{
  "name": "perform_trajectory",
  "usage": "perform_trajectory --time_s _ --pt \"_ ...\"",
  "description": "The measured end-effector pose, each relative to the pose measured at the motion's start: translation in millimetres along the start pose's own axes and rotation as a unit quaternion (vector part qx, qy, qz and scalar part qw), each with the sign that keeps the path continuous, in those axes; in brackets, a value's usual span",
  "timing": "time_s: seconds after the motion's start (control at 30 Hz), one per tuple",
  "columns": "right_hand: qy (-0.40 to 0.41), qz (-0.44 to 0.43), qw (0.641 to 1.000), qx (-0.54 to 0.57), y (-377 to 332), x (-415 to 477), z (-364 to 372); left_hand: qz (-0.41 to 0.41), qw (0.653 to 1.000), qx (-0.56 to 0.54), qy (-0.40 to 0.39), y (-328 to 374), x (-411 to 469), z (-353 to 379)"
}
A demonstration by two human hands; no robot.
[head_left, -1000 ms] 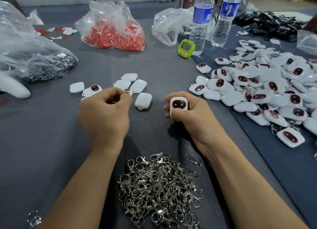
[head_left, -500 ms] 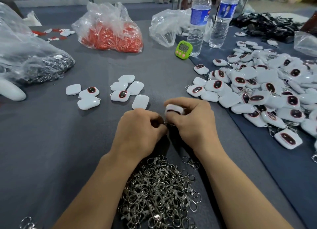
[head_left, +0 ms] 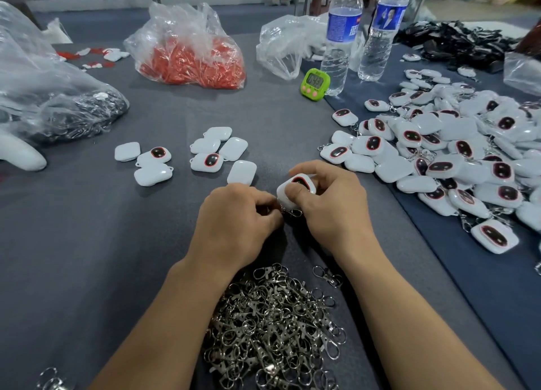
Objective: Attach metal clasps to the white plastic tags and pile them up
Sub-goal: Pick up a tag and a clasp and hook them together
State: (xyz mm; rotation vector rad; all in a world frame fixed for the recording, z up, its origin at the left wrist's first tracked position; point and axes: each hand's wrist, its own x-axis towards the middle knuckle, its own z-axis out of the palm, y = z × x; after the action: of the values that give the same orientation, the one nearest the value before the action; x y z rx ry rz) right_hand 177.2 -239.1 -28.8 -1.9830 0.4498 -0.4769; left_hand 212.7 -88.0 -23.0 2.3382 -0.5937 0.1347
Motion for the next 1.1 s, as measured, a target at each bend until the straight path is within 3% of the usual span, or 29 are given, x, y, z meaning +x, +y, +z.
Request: perform_trajectory --time_s 1.1 --pt "-0.053 -0.017 0.998 -0.032 -3.7 3.2 -10.4 0.015 1.000 0.021 0.012 0.5 -2.3 2.2"
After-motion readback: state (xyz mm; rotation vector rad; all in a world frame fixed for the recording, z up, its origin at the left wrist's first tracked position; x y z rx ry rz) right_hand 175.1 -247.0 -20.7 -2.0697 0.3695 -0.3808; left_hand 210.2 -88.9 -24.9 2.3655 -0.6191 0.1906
